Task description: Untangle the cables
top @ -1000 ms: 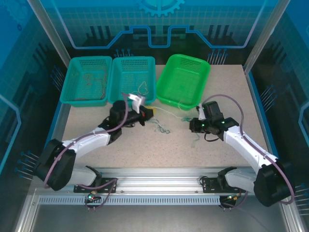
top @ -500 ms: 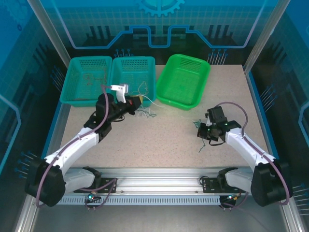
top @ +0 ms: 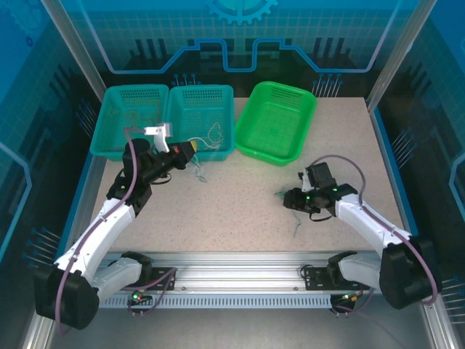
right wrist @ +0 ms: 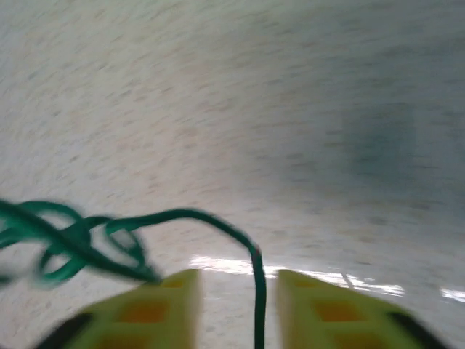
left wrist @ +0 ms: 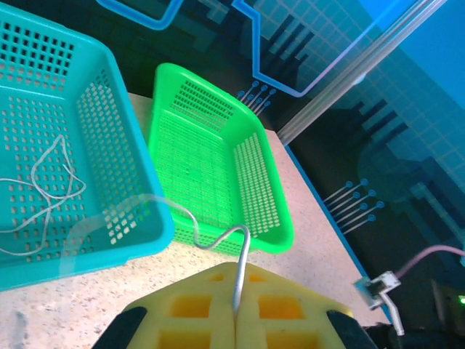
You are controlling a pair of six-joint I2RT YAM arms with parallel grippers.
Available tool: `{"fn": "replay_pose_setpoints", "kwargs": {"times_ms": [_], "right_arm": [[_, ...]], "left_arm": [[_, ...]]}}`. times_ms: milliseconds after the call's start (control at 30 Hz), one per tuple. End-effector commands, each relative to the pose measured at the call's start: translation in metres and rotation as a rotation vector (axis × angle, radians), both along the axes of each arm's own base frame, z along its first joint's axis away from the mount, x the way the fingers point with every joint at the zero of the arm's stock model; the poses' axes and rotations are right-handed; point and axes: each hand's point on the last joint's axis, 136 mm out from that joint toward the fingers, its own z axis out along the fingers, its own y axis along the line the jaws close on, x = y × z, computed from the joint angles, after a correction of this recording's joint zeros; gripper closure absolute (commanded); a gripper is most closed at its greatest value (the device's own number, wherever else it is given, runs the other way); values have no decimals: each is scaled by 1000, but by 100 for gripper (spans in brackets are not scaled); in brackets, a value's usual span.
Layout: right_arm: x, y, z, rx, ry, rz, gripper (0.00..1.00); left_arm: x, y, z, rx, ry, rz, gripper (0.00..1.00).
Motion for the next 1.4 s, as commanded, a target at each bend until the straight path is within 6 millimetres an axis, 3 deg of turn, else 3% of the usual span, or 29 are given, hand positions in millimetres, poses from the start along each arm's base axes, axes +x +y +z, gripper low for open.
{"fn": "replay_pose_setpoints", "kwargs": {"times_ms": [0,167,233,333,533,700,833,1067,1233,1367], "right_arm": [[14,14,18,30,-55,46,43],[19,47,73,88,-268,203,34],[15,70,95,132,-352,305,35],[10,105,111,216,-421,407,35],[10,162,105,365,-476,484,34],[14,183,70,383,-466,496,32],[15,193,56,379,-523,503,29],[22,227,51,382,-644,546,22],[31,257,51,390,-765,567,8],[42,273,57,396,-867,551,7]], "left_arm": [[-5,-10,17,-37,-11,-52,100],[-13,-22,22,-43,-6,-99,100],[-15,-30,20,-45,2,-125,100],[-17,-42,20,-49,0,-157,100],[-17,-56,23,-54,-6,-194,100],[-20,-53,24,-45,-4,-187,100],[-25,-55,29,-62,-10,-204,100],[-28,-59,36,-87,-28,-225,100],[-33,-56,42,-82,-40,-222,100],[-39,-53,53,-90,-61,-214,100]]}}
